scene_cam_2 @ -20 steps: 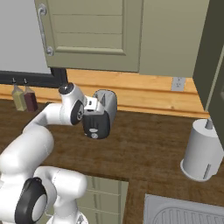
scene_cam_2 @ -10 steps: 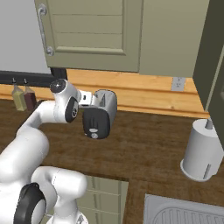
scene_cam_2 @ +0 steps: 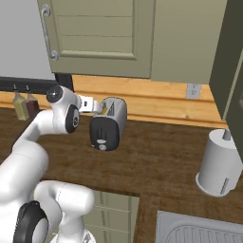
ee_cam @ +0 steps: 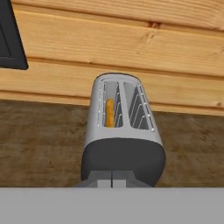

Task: Start the toaster. Once the lever pops up, take the bread to the plate on the dining counter.

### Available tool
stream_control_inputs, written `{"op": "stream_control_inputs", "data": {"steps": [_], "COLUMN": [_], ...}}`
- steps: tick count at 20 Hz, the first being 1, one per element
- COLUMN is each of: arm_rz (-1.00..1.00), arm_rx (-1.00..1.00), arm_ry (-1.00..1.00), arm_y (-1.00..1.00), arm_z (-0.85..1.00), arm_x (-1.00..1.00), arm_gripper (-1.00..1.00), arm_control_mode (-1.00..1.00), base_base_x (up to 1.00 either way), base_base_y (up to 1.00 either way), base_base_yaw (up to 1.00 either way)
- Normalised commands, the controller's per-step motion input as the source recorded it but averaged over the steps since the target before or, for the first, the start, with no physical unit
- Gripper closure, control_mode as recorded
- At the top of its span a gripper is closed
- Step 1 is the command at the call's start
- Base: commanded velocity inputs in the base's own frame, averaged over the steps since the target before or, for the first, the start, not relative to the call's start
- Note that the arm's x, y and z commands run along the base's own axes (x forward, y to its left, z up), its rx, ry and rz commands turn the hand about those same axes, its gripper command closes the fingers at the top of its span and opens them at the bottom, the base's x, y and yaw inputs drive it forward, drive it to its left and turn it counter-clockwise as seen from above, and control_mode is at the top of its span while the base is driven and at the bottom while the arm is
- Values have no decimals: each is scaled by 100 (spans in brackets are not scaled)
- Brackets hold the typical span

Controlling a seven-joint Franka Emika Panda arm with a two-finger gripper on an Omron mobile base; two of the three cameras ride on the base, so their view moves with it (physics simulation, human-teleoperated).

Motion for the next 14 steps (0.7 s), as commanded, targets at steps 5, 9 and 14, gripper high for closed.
{"op": "stream_control_inputs", "data": {"steps": [5,9,14], "arm_rz": [0,0,0], "arm_rx": [0,0,0], "arm_ry": [0,0,1], "arm_y": [4,0,0], "arm_z": [0,0,0], "arm_x": [9,19,34], "arm_gripper": [100,100,100], "arm_control_mode": [-100,-100,-100], "base_base_x": [0,0,0], "base_base_y": [0,0,0], "base_base_yaw": [0,0,0]}}
